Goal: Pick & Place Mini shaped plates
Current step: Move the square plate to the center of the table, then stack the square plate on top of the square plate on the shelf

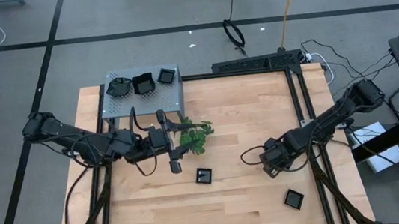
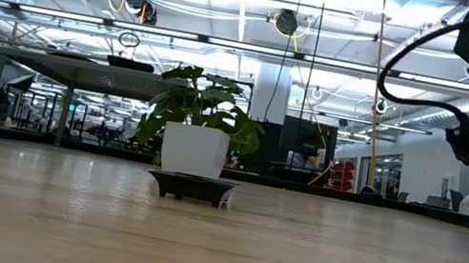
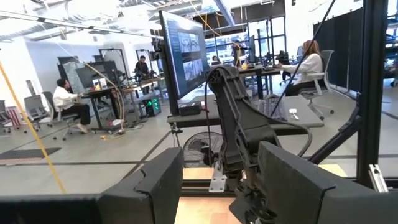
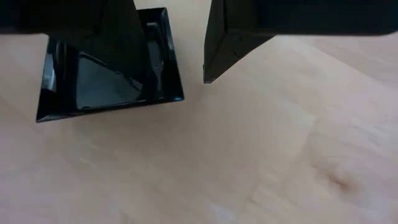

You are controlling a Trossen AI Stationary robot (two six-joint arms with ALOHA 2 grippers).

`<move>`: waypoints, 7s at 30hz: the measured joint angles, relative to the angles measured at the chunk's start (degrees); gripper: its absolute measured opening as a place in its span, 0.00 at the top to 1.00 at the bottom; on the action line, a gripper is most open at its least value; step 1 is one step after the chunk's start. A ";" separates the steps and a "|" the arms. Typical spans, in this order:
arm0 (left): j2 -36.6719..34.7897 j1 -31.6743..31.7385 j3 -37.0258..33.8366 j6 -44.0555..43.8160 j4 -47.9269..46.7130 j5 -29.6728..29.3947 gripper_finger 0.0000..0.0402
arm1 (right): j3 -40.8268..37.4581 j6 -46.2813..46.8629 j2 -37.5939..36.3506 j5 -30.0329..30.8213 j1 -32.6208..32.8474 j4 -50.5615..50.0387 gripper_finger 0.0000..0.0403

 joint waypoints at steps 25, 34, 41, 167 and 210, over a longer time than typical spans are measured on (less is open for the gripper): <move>0.00 0.00 0.00 -0.05 0.05 0.02 0.47 | 4.93 -17.87 0.02 3.39 0.06 14.49 0.98; 0.00 0.00 0.00 -0.41 0.05 0.02 0.47 | 5.14 -58.20 2.48 13.59 -0.14 44.10 0.99; 0.00 0.00 0.00 -4.00 -0.04 0.04 0.47 | 5.14 -70.85 10.09 15.28 -3.43 48.90 1.00; 0.00 -4.83 0.00 -9.12 -2.16 0.44 0.47 | 24.44 -61.22 28.87 -1.43 -5.34 40.62 0.88; 0.00 -0.20 0.00 -9.07 -2.09 0.31 0.47 | -14.93 -56.10 -49.29 27.99 -8.16 43.35 0.73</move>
